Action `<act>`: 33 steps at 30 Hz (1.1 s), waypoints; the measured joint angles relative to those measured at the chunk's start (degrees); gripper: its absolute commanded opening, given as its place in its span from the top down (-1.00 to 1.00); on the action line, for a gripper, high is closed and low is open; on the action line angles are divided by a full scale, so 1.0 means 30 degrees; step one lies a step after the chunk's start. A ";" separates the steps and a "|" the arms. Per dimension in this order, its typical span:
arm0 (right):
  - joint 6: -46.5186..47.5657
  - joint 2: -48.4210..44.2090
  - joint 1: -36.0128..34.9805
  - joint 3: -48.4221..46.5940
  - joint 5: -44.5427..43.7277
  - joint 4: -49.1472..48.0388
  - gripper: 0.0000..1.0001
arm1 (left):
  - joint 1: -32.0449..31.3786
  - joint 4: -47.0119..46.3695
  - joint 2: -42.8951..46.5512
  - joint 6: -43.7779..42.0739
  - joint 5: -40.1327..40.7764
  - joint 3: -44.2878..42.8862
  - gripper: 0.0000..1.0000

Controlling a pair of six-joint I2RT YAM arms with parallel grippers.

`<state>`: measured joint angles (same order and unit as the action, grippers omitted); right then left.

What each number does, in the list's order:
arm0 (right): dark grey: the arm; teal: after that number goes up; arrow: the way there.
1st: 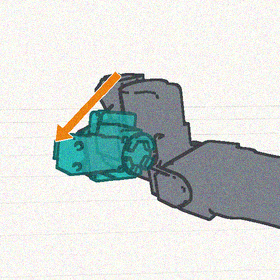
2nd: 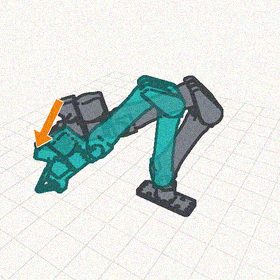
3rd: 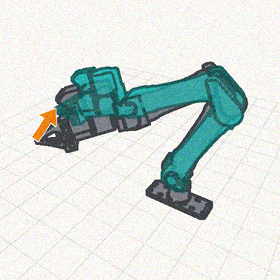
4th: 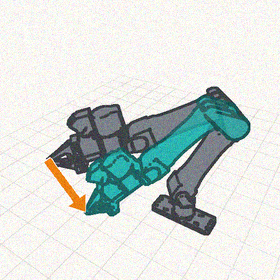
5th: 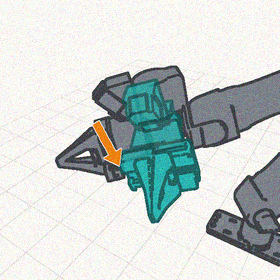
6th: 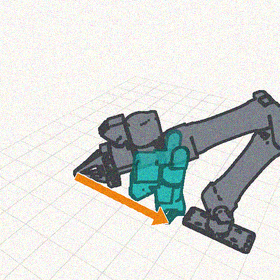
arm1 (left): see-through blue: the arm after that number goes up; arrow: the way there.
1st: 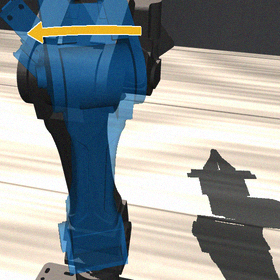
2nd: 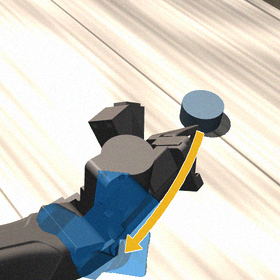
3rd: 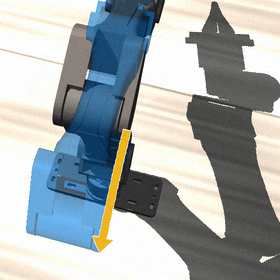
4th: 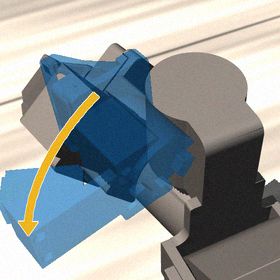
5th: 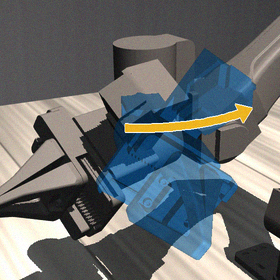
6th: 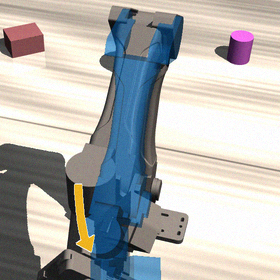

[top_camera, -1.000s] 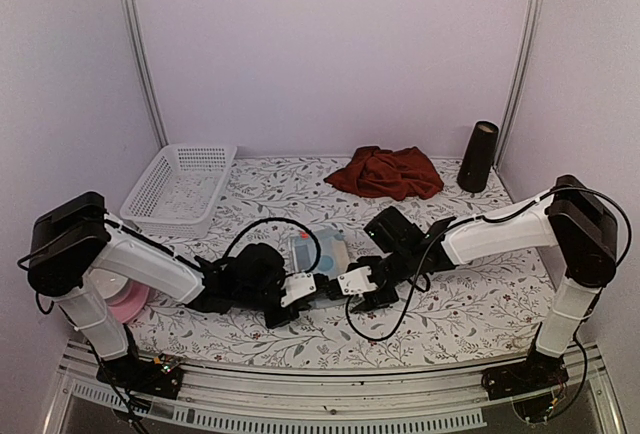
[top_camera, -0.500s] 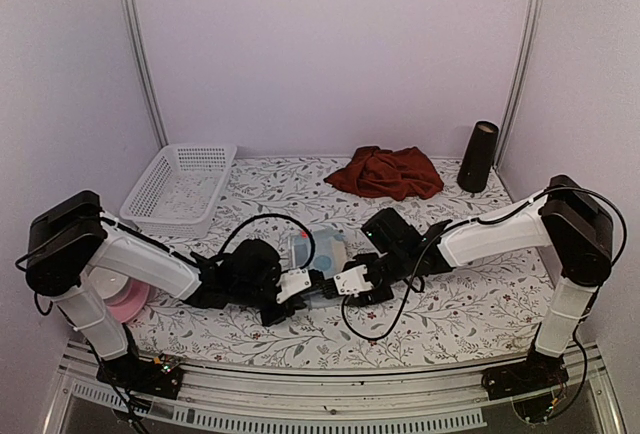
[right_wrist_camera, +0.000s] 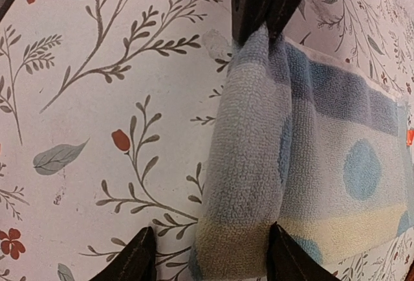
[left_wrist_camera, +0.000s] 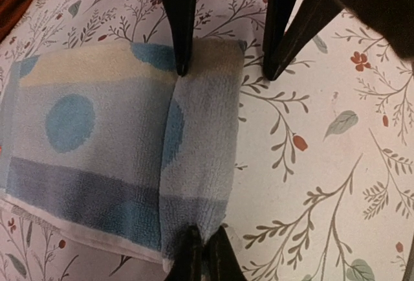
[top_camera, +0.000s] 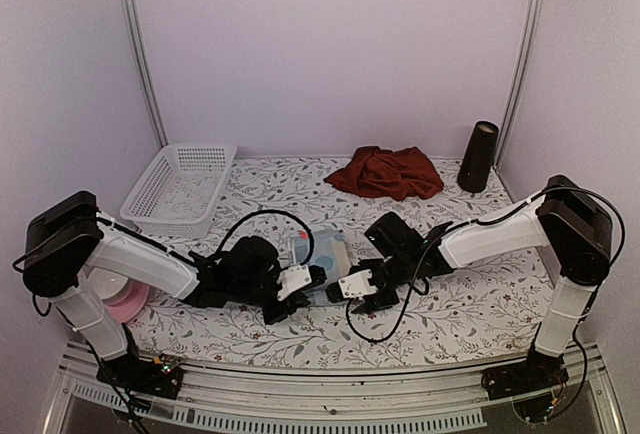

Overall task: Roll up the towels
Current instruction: Roll the towel at the center of the board.

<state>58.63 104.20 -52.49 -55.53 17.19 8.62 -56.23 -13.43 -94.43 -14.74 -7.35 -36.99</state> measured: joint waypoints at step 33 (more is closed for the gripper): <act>-0.0255 0.1836 0.1253 -0.3439 0.3840 0.5559 0.92 | 0.0313 0.0750 -0.0029 0.0160 -0.0896 -0.0204 0.59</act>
<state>57.87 109.71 -48.73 -65.84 28.71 25.30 -55.29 -11.18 -94.52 -14.26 -10.04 -37.60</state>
